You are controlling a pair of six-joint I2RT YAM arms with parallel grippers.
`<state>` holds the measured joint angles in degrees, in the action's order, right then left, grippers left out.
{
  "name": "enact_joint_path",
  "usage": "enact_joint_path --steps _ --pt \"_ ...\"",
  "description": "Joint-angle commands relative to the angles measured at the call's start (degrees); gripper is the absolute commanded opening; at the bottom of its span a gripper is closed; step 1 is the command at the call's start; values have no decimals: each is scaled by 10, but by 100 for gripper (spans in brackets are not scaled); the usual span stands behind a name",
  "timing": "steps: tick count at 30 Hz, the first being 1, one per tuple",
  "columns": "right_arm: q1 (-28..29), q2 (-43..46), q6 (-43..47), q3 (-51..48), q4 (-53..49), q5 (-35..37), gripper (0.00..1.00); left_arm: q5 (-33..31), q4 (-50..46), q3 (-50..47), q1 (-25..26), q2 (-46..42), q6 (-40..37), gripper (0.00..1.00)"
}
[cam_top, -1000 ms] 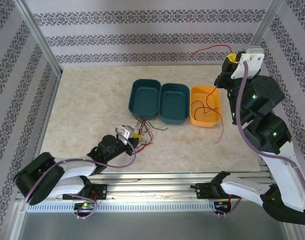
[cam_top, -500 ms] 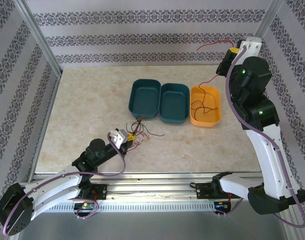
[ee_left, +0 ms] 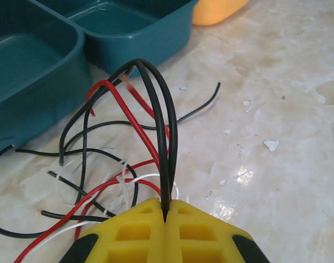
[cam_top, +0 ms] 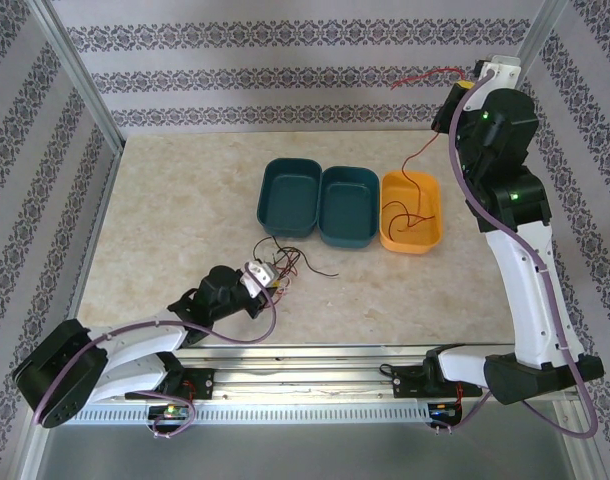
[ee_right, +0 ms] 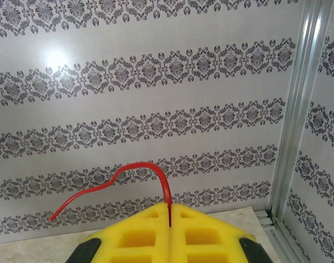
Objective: Untangle the cables
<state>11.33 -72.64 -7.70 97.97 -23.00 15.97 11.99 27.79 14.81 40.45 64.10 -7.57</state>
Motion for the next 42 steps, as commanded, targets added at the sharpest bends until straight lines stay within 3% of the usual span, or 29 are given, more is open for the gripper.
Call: enact_joint_path --steps 1,6,13,18,27,42 --pt "-8 -5 -11 -1 22 -8 0 29 -11 21 5 10 -22 6" --pt "-18 -7 -14 -36 31 1 0 18 -21 22 6 14 -20 12" --pt "-53 -10 -33 -97 34 -11 0 17 -20 22 6 7 -14 31" --pt "-70 -21 -53 -138 26 -33 0 10 -15 22 6 9 -9 34" --pt "-76 -88 -122 -178 -22 -58 0 -5 2 25 6 13 10 67" --pt "-122 -185 -161 -205 -100 -32 0 -30 -1 34 6 -7 41 100"
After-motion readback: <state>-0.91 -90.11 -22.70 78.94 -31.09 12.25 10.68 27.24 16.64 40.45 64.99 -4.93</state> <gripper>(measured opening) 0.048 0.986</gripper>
